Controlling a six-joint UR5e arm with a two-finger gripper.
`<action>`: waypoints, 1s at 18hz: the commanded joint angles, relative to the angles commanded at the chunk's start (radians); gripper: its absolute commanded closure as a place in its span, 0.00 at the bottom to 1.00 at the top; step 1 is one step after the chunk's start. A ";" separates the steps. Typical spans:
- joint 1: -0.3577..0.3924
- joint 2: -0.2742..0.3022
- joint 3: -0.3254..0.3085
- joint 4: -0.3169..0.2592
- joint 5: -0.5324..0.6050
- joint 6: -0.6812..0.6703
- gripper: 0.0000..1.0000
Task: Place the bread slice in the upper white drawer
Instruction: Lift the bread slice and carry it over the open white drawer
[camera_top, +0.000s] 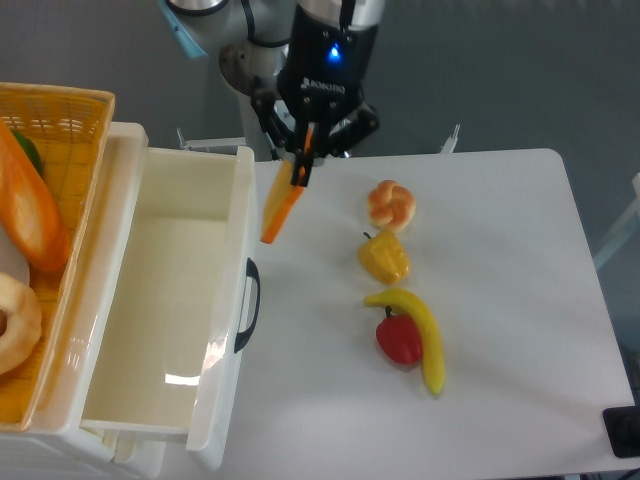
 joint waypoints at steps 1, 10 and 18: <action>-0.002 0.008 -0.002 0.000 -0.008 -0.009 1.00; -0.072 0.011 -0.043 0.055 -0.020 -0.084 1.00; -0.126 -0.002 -0.117 0.146 -0.015 -0.098 0.85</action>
